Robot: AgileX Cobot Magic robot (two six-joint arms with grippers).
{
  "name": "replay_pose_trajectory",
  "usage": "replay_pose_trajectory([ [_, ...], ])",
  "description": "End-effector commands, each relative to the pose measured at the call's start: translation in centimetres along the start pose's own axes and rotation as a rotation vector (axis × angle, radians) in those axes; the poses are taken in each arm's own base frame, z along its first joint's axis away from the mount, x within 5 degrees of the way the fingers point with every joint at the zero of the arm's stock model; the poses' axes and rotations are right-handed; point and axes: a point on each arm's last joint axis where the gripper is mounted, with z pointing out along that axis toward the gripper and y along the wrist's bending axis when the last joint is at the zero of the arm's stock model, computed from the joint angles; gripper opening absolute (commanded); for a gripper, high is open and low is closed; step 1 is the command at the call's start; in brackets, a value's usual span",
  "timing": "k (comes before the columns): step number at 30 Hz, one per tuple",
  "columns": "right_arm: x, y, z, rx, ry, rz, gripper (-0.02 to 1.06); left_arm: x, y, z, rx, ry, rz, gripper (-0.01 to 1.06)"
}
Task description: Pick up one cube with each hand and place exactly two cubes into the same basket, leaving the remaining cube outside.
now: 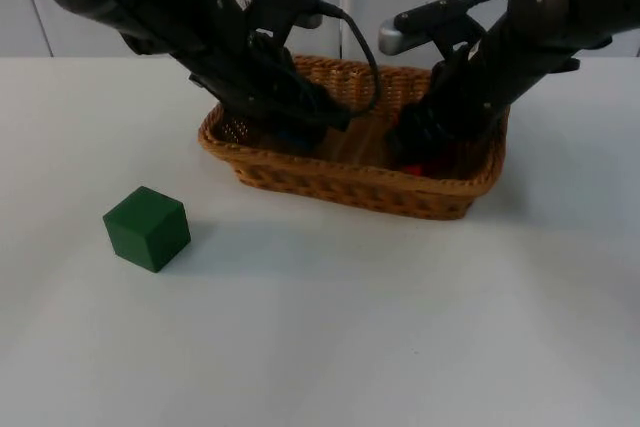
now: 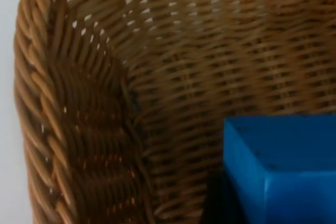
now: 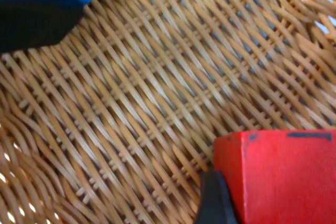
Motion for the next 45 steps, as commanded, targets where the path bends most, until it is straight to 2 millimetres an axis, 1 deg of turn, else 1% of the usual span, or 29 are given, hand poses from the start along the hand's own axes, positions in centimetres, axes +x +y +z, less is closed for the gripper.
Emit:
replay_pose_trajectory([
  [1, -0.3, -0.2, -0.1, 0.004, -0.014, 0.011, 0.00, -0.1, -0.1, 0.1, 0.003, -0.007, -0.009, 0.00],
  [12, -0.3, -0.2, -0.1, 0.002, -0.013, 0.013, 0.00, 0.2, -0.2, 0.2, 0.014, 0.022, -0.009, 0.00],
  [14, -0.3, -0.2, -0.1, 0.002, -0.013, 0.013, 0.00, 0.4, -0.3, 0.2, 0.022, 0.043, -0.009, 0.08],
  [15, -0.3, -0.2, -0.1, 0.002, -0.013, 0.013, 0.00, 0.4, -0.3, 0.2, 0.022, 0.043, -0.009, 0.08],
  [16, -0.3, -0.2, -0.1, 0.002, -0.013, 0.013, 0.00, 0.4, -0.3, 0.2, 0.026, 0.046, -0.018, 0.14],
  [19, -0.3, -0.2, -0.1, 0.002, -0.013, 0.013, 0.00, 0.4, -0.4, 0.2, 0.028, 0.048, -0.024, 0.41],
  [20, -0.3, -0.2, -0.1, 0.003, -0.014, 0.013, 0.00, 0.4, -0.4, 0.2, 0.029, 0.048, -0.026, 0.48],
  [21, -0.3, -0.2, -0.1, 0.003, -0.014, 0.013, 0.00, 0.4, -0.4, 0.2, 0.029, 0.048, -0.026, 0.48],
  [22, -0.3, -0.2, -0.2, 0.003, -0.015, 0.013, 0.01, 0.4, -0.4, 0.2, 0.029, 0.048, -0.026, 0.57],
  [23, -0.3, -0.2, -0.2, 0.003, -0.015, 0.013, 0.04, 0.4, -0.4, 0.2, 0.030, 0.048, -0.028, 0.64],
  [25, -0.3, -0.2, -0.2, 0.003, -0.015, 0.013, 0.13, 0.4, -0.4, 0.2, 0.031, 0.049, -0.028, 0.73],
  [26, -0.3, -0.2, -0.2, 0.003, -0.015, 0.013, 0.13, 0.4, -0.4, 0.2, 0.031, 0.049, -0.028, 0.73],
  [27, -0.3, -0.2, -0.2, 0.003, -0.015, 0.013, 0.19, 0.4, -0.4, 0.1, 0.031, 0.047, -0.030, 0.76],
  [28, -0.3, -0.2, -0.2, 0.001, -0.011, 0.013, 0.29, 0.3, -0.4, 0.0, 0.031, 0.046, -0.032, 0.78],
  [30, -0.3, -0.2, -0.2, 0.001, -0.011, 0.013, 0.45, 0.3, -0.4, 0.0, 0.031, 0.046, -0.035, 0.78],
  [31, -0.3, -0.2, -0.2, 0.001, -0.011, 0.013, 0.45, 0.3, -0.4, 0.0, 0.031, 0.046, -0.035, 0.78],
  [33, -0.3, -0.2, -0.2, 0.001, -0.011, 0.013, 0.57, 0.3, -0.4, 0.0, 0.031, 0.044, -0.037, 0.78],
  [34, -0.3, -0.2, -0.2, 0.002, -0.014, 0.013, 0.62, 0.1, -0.4, -0.2, 0.031, 0.039, -0.036, 0.78],
  [36, -0.4, -0.2, -0.3, 0.004, -0.017, 0.010, 0.65, -0.3, -0.4, -0.6, 0.029, 0.024, -0.035, 0.78],
  [38, -0.4, -0.2, -0.4, 0.006, -0.019, 0.007, 0.65, -0.4, -0.4, -0.7, 0.028, 0.021, -0.035, 0.78],
  [39, -0.6, -0.2, -0.6, 0.006, -0.022, 0.006, 0.65, -0.7, -0.4, -1.1, 0.028, 0.011, -0.034, 0.78],
  [41, -1.1, -0.3, -1.4, 0.010, -0.041, 0.005, 0.65, -1.5, -0.4, -2.0, 0.026, -0.014, -0.032, 0.78],
  [43, -1.9, -0.3, -2.7, 0.016, -0.066, -0.001, 0.65, -2.1, -0.4, -2.8, 0.025, -0.035, -0.031, 0.78],
  [44, -1.9, -0.3, -2.7, 0.016, -0.066, -0.001, 0.65, -2.1, -0.4, -2.8, 0.025, -0.035, -0.031, 0.78],
  [45, -2.4, -0.4, -3.5, 0.023, -0.082, -0.010, 0.65, -2.3, -0.4, -3.1, 0.024, -0.043, -0.028, 0.78],
])
